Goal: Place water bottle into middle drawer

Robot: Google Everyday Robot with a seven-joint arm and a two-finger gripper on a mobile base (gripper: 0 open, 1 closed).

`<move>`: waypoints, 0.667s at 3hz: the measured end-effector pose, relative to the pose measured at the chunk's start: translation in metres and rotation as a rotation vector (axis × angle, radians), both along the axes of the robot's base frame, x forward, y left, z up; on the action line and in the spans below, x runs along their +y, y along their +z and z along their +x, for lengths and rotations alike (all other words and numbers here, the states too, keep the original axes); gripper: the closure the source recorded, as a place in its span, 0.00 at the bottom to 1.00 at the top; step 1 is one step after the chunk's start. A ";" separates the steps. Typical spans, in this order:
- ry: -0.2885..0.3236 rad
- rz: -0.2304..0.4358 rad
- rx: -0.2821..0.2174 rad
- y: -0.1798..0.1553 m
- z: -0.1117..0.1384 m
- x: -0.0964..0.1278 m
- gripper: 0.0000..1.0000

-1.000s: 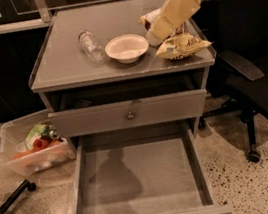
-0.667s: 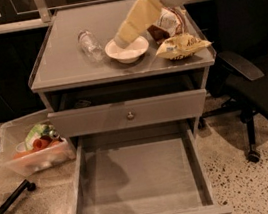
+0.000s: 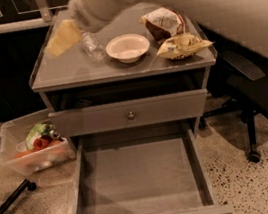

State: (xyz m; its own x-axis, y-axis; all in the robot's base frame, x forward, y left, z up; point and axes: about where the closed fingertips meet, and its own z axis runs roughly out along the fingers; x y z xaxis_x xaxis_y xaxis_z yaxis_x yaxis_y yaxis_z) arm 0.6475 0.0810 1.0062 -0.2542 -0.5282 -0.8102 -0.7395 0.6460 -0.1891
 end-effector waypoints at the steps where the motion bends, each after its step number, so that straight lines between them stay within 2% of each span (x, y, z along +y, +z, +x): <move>1: 0.012 0.019 -0.046 0.011 0.006 0.040 0.00; 2: 0.012 0.019 -0.046 0.011 0.006 0.040 0.00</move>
Offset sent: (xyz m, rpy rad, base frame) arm 0.0062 0.0407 0.0113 0.0213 -0.0480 0.0124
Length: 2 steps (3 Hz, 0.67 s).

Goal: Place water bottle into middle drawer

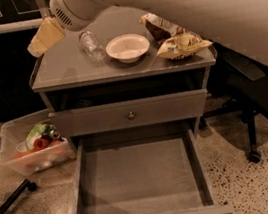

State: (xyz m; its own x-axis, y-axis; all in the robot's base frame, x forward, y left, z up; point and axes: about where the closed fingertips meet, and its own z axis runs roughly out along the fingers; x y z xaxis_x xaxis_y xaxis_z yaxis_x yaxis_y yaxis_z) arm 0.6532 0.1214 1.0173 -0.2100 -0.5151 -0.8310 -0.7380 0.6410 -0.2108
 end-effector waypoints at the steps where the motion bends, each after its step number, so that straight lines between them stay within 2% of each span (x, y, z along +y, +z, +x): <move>1: -0.039 -0.002 0.031 -0.009 0.007 0.000 0.00; 2: -0.128 0.030 0.084 -0.047 0.046 -0.014 0.00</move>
Offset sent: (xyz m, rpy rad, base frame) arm 0.1026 -0.0305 -0.1046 0.0864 0.1581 -0.2450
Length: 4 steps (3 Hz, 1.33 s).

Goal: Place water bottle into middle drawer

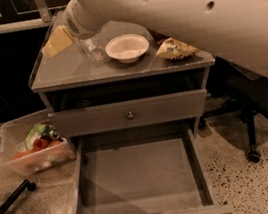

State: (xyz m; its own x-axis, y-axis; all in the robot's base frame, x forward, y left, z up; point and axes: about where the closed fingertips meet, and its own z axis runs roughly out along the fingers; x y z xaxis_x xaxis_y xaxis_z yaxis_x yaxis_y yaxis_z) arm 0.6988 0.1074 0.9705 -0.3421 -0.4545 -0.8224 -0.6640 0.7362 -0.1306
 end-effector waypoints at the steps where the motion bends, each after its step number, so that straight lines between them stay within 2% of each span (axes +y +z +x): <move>1: -0.069 0.047 0.041 -0.046 0.047 -0.016 0.00; 2: -0.146 0.075 0.057 -0.085 0.088 -0.040 0.00; 3: -0.188 0.092 0.056 -0.104 0.118 -0.048 0.00; 4: -0.213 0.088 0.026 -0.103 0.137 -0.051 0.00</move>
Offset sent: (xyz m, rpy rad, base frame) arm 0.1383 -0.0742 -0.1294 0.1125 0.0728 -0.2483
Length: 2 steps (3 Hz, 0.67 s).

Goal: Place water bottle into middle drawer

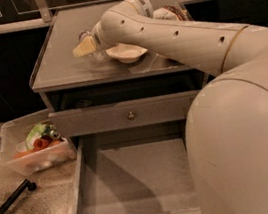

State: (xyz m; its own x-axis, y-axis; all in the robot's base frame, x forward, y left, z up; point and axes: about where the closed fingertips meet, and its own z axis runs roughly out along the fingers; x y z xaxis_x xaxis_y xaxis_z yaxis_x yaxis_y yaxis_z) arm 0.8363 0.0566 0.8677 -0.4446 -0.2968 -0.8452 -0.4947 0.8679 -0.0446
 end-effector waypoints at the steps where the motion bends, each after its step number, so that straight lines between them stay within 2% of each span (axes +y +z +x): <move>1: -0.009 -0.027 -0.047 0.011 0.010 0.000 0.00; 2: 0.000 -0.037 -0.062 0.012 0.016 0.005 0.00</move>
Offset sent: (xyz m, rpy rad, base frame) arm 0.0249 0.0082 0.0173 -0.0466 -0.0832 0.0086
